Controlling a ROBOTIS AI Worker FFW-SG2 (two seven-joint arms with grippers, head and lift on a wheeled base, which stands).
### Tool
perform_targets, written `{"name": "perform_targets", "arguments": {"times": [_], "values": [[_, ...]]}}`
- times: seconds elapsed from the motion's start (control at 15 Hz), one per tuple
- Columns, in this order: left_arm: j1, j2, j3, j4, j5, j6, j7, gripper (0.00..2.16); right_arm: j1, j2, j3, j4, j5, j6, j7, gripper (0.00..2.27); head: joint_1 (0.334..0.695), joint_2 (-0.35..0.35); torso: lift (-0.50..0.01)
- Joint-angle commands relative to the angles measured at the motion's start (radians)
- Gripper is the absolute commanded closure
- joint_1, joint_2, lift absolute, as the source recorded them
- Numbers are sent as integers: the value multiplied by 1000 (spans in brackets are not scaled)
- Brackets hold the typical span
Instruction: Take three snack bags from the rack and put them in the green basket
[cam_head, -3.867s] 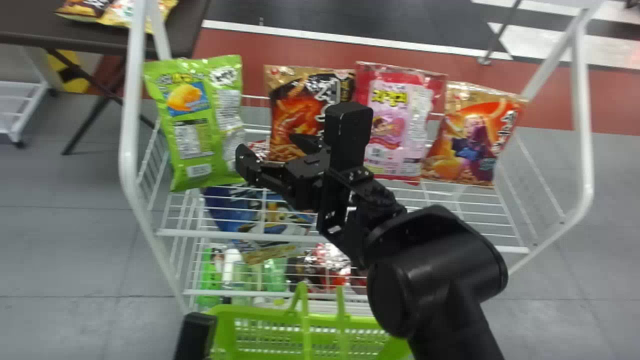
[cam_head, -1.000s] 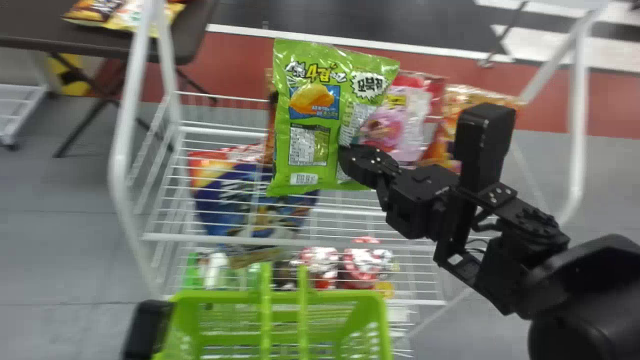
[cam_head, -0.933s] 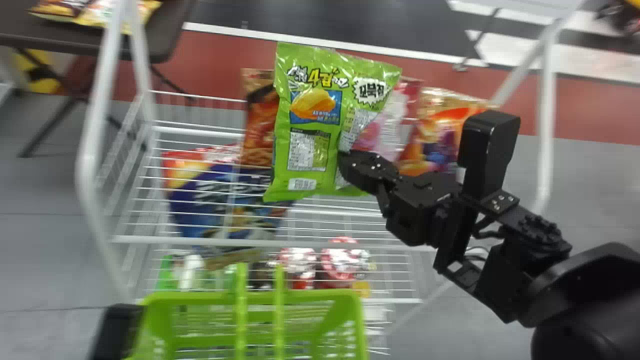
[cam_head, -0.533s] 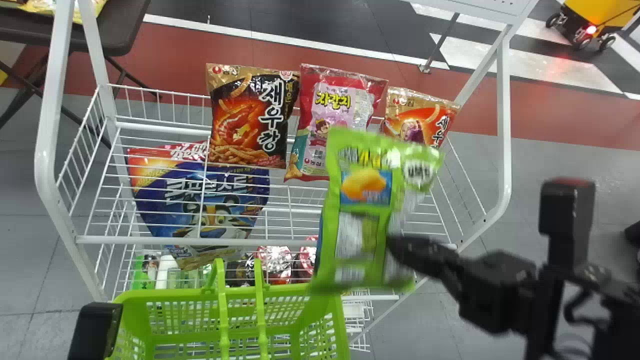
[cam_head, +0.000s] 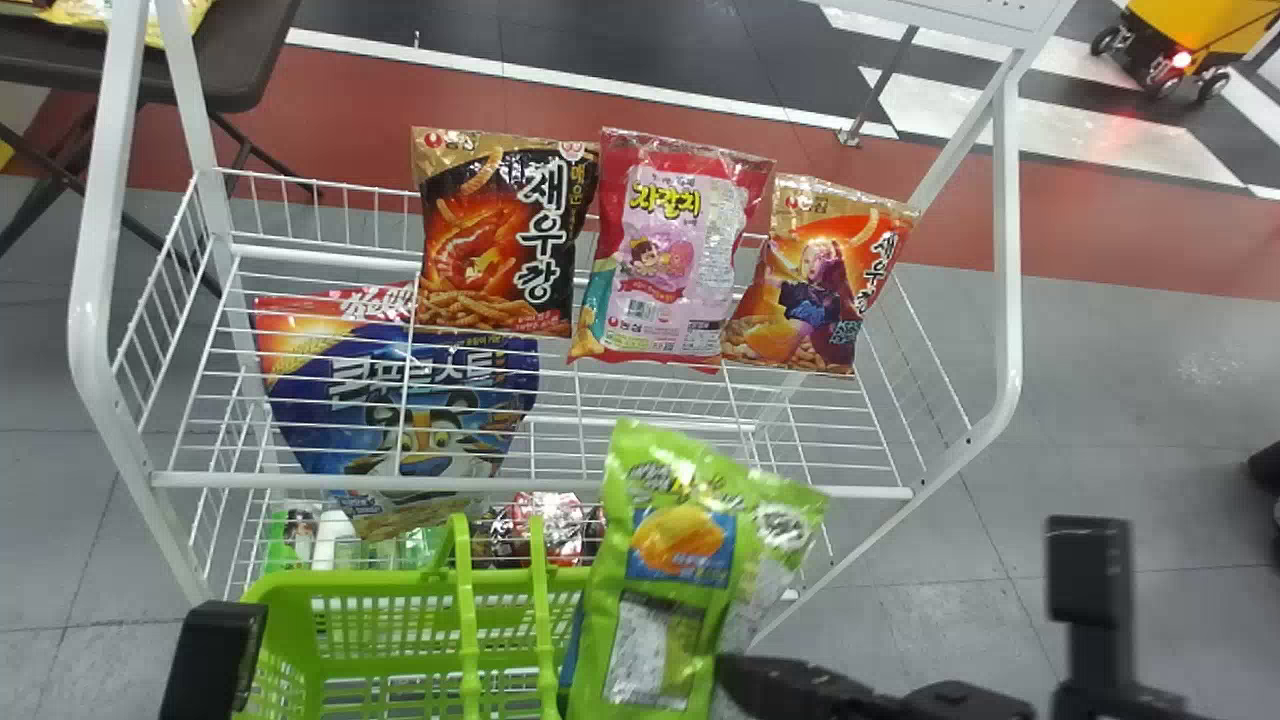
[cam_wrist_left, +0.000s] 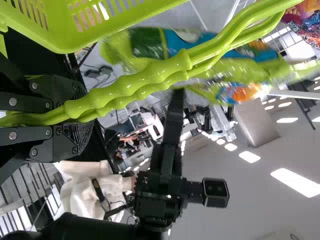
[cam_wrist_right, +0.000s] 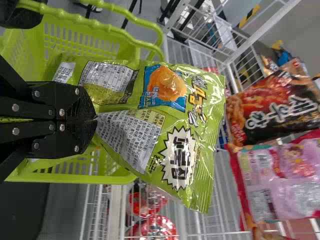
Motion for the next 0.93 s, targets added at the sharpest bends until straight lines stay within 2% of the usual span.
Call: {"name": "perform_targets", "arguments": {"times": [0.0,0.4,0.47,0.53,0.6,0.67,0.87], "values": [[1,0,-1,-9,0,2,0,1393,10,-24,142,96,82,5,-12,2078,695,-350,-10],[11,0,-1,-21,-1,2,3,1393,-3,-62,352,294,165,5,-61,2030,695,-350,-10],[11,0,-1,-23,0,2,4,1393,-23,-65,363,323,165,5,-58,1764,695,-350,-10],[12,0,-2,-23,-1,2,4,1393,-41,-72,370,351,162,5,-41,977,695,-350,-10],[12,0,-2,-24,-3,2,4,1393,-43,-72,375,357,160,-6,-38,73,695,-350,-10],[12,0,-2,-24,-4,2,6,1393,-36,-72,369,352,159,-61,-37,-2,695,-350,-10],[17,0,-1,-24,-4,2,6,1393,-35,-70,309,326,157,-117,-28,49,695,-350,-10]]}}
